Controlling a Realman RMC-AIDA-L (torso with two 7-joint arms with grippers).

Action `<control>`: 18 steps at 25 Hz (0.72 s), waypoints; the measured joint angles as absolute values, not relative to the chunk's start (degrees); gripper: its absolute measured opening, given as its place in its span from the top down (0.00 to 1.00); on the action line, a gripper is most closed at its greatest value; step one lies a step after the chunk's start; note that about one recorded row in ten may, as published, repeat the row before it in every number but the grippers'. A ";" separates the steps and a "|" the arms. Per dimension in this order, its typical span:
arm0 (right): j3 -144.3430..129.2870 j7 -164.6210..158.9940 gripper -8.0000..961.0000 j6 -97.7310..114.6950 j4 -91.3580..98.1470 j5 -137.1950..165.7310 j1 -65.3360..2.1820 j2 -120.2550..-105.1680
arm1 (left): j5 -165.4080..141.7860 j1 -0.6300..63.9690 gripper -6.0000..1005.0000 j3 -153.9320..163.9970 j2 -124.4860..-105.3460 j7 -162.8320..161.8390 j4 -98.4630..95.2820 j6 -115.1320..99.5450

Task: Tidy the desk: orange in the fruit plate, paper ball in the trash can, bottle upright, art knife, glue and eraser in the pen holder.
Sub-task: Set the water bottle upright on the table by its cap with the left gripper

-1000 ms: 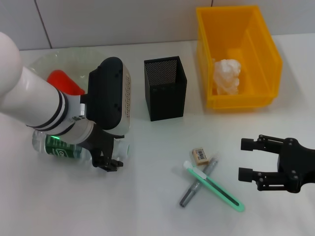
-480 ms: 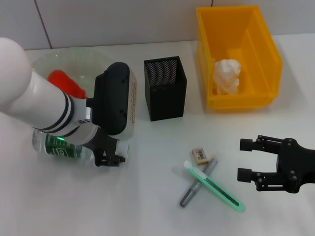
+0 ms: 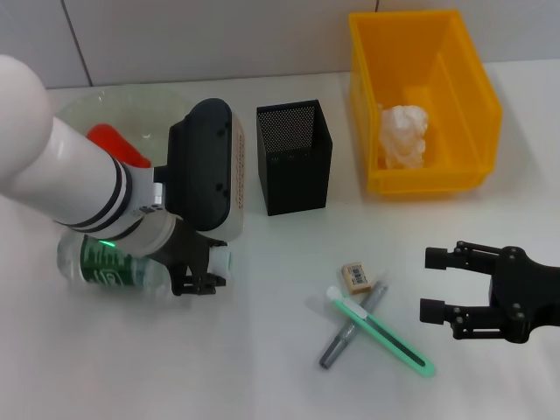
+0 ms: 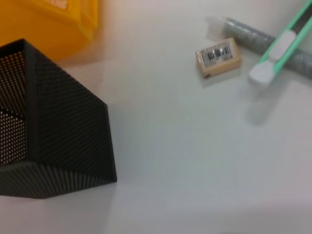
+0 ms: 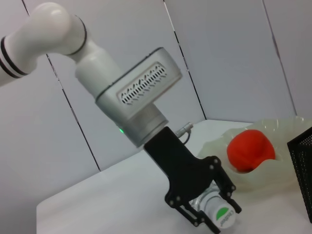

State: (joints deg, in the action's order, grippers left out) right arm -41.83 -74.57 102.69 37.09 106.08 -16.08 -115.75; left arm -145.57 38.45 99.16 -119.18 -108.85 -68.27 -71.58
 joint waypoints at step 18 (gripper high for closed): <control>-41.74 -74.66 0.12 101.51 37.10 106.16 -16.41 -115.54 | -132.06 28.06 0.57 82.44 -118.57 -119.13 -86.82 -81.66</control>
